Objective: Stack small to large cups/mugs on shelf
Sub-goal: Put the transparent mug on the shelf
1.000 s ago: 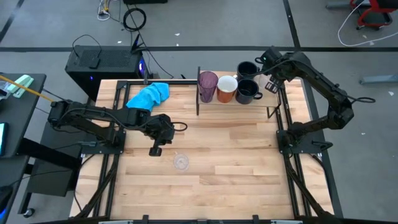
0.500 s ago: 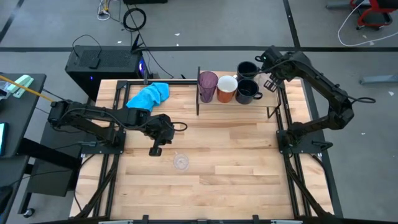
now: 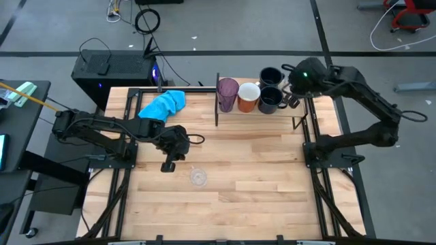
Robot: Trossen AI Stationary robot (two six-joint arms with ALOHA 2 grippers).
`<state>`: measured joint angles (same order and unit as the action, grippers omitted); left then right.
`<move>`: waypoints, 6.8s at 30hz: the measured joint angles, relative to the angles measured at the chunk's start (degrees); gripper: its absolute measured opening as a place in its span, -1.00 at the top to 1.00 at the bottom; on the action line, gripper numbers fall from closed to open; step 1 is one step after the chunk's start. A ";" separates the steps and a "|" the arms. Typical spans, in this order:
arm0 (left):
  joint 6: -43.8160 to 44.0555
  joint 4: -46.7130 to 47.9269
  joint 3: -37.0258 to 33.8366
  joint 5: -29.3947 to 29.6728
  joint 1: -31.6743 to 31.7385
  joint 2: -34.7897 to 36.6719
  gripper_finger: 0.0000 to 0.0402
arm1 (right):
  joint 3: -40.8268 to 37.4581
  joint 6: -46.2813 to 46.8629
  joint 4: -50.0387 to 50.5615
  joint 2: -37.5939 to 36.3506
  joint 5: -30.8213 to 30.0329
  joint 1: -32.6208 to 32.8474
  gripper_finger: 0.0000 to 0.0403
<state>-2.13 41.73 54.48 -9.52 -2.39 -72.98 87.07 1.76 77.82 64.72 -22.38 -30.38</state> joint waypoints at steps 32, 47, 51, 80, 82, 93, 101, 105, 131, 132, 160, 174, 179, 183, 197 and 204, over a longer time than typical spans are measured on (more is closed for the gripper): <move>10.75 -34.39 -19.83 8.48 -10.54 -1.43 0.88 | -11.50 7.04 -30.51 12.41 0.21 47.87 0.41; 6.16 -51.73 -20.43 14.88 -10.27 -11.86 0.89 | -11.54 -0.80 -42.88 23.45 7.35 47.84 0.41; 5.46 -57.94 -20.41 14.90 -10.25 -14.31 0.88 | -11.54 -2.40 -44.95 26.37 8.15 47.84 0.41; 2.88 -57.95 -20.36 10.76 -9.66 -10.46 0.91 | -11.49 -9.53 -54.59 37.89 24.82 43.35 0.41; 2.88 -55.61 -20.35 10.75 -9.66 -9.03 0.89 | -11.47 -10.73 -56.32 38.38 26.27 44.04 0.41; 2.85 -52.54 -19.99 10.75 -8.84 -6.74 0.95 | -4.45 -12.48 -53.44 44.92 27.17 48.30 0.41; 2.97 -45.97 -17.61 10.73 -8.52 -6.72 0.88 | 4.62 -14.29 -43.66 50.97 26.02 48.32 0.41; 2.99 -43.61 -17.32 10.73 -8.55 -6.72 0.91 | 5.52 -15.87 -43.21 52.01 25.80 48.30 0.41; 3.30 -41.78 -17.32 10.73 -8.55 -6.72 0.94 | 5.40 -18.45 -39.66 52.81 23.89 47.45 0.96; 3.30 -41.56 -17.32 10.73 -8.55 -6.67 0.94 | 5.36 -17.86 -38.64 52.43 23.88 47.43 0.95; 4.03 -33.79 -17.32 10.78 -8.57 2.37 0.89 | 5.31 11.27 -1.72 20.01 15.20 40.31 0.98; 4.45 -32.39 -17.32 10.78 -8.55 2.37 0.89 | 2.11 17.42 12.16 15.63 11.42 30.13 0.96; 4.43 -31.69 -17.32 10.78 -8.55 2.37 0.87 | -3.73 15.92 12.32 10.66 11.44 24.88 0.97; 4.43 -31.88 -17.32 10.78 -8.55 2.37 0.89 | -6.77 14.16 12.02 7.06 11.35 20.78 0.96; 4.45 -31.98 -17.32 10.78 -8.55 2.37 0.87 | -7.98 11.56 8.37 1.17 8.47 14.10 0.96; 4.48 -31.97 -17.32 10.78 -8.55 2.37 0.91 | -12.87 9.70 7.49 1.21 7.05 10.28 0.96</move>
<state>2.35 9.76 37.17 1.26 -10.94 -70.61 74.19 11.46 85.31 65.93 -15.33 -20.10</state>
